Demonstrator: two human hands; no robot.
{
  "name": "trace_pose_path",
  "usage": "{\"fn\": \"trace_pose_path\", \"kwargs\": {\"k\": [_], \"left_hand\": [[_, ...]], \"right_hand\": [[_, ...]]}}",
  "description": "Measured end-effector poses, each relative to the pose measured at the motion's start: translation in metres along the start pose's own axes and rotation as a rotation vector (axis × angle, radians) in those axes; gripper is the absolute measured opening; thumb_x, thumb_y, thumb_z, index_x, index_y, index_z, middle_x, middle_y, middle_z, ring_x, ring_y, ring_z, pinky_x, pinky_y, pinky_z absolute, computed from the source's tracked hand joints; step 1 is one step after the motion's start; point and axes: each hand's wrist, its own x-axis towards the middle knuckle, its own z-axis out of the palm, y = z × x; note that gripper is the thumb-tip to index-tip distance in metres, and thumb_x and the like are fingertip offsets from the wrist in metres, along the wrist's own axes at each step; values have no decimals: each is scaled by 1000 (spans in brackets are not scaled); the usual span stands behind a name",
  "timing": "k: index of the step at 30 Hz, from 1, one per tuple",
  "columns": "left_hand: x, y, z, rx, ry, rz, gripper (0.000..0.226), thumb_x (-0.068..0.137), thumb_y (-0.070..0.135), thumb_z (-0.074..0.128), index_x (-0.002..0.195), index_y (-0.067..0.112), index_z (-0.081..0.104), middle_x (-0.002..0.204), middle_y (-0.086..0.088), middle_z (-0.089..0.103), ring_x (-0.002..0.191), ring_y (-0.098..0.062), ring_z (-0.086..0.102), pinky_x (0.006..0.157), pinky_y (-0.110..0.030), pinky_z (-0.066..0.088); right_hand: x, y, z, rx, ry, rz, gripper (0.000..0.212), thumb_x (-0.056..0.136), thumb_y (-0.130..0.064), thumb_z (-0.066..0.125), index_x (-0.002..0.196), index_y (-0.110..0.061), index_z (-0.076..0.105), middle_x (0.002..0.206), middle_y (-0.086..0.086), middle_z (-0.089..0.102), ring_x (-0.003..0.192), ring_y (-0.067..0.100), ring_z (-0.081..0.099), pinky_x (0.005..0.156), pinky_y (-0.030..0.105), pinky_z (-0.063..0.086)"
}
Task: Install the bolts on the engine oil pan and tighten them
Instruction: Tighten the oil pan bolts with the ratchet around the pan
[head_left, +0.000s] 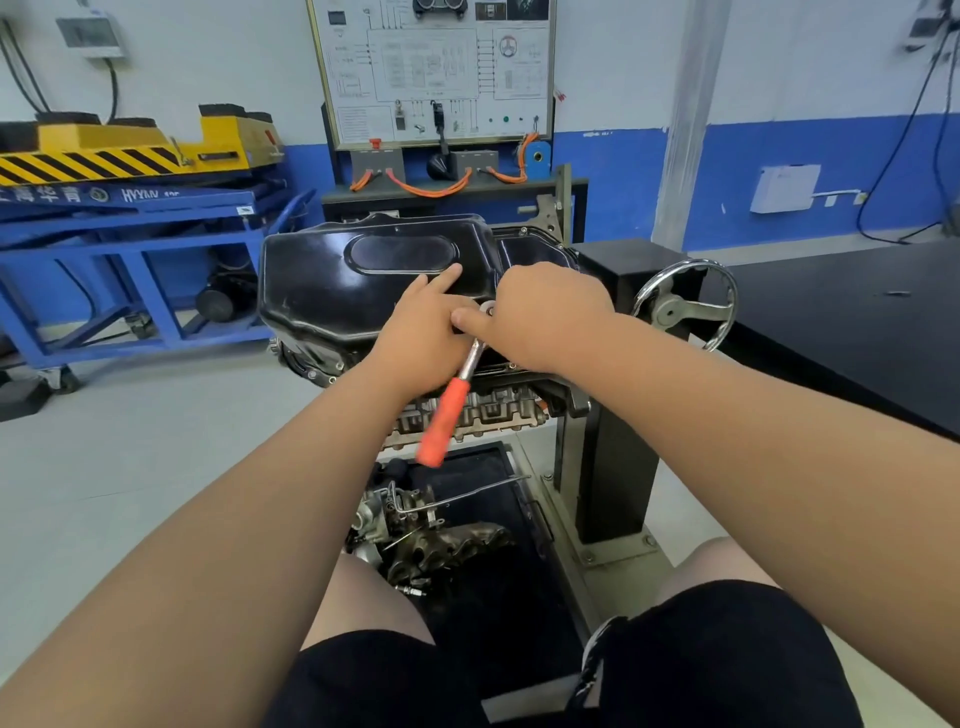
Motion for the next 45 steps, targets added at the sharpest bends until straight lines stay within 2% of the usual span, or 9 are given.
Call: {"fn": "trace_pose_path", "kwargs": {"k": [6, 14, 21, 26, 31, 35, 39, 42, 45], "left_hand": [[-4, 3, -5, -102, 5, 12, 10, 88, 21, 64, 85, 31, 67, 115, 6, 68, 146, -18, 18, 118, -37, 1], [-2, 3, -1, 112, -6, 47, 18, 91, 13, 53, 99, 14, 69, 113, 6, 67, 145, -21, 18, 117, -36, 5], [-4, 3, -5, -38, -31, -8, 12, 86, 29, 66, 79, 19, 64, 112, 2, 68, 146, -15, 14, 118, -36, 1], [-3, 5, 1, 127, -23, 2, 16, 88, 21, 56, 98, 17, 69, 114, 9, 65, 146, -18, 14, 119, -38, 2], [-4, 0, -7, 63, -109, 28, 11, 87, 15, 57, 83, 16, 67, 107, 5, 68, 147, -16, 10, 117, -36, -1], [-6, 2, -5, -17, -60, 17, 28, 88, 19, 63, 67, 35, 52, 110, 3, 68, 147, -14, 11, 119, -37, -1], [-8, 5, -4, -47, -43, 4, 18, 86, 15, 60, 78, 30, 59, 109, 11, 64, 145, -12, 15, 120, -38, 1], [-22, 16, -7, -279, 126, -62, 29, 82, 10, 61, 103, 30, 64, 105, 17, 65, 126, 6, 34, 115, -26, 16], [-46, 26, -7, -487, 260, -230, 29, 89, 18, 55, 108, 39, 57, 89, 19, 65, 84, 10, 59, 76, -5, 42]], "right_hand": [[4, 3, -12, -186, -18, -263, 9, 91, -29, 54, 87, -22, 49, 73, -4, 43, 71, 18, 46, 64, 35, 34], [-5, -1, 8, 26, 37, 19, 52, 87, -63, 38, 60, -20, 41, 61, -2, 47, 53, 15, 46, 51, 28, 37], [1, 8, -6, -179, 42, -212, 36, 88, -49, 52, 68, -20, 42, 62, -3, 42, 53, 13, 38, 52, 32, 27], [-6, 3, 2, -140, 80, -102, 53, 90, -64, 35, 59, -21, 33, 60, -1, 40, 51, 14, 38, 49, 28, 32], [-4, 0, 1, -57, 47, -108, 45, 89, -53, 47, 60, -21, 36, 60, -2, 42, 51, 13, 41, 50, 29, 35], [-3, 3, -1, -92, 7, -183, 21, 90, -36, 50, 78, -20, 47, 65, -4, 43, 56, 14, 44, 54, 32, 38], [0, 4, 6, -13, 74, -109, 38, 89, -49, 47, 66, -20, 41, 64, -3, 43, 55, 14, 43, 53, 31, 37], [5, 4, 11, 125, 39, -12, 47, 84, -64, 46, 61, -22, 44, 61, -3, 49, 55, 15, 50, 53, 30, 41], [12, 4, 20, 254, -11, 22, 58, 83, -70, 40, 58, -19, 52, 54, -3, 52, 50, 16, 51, 49, 28, 36]]}}
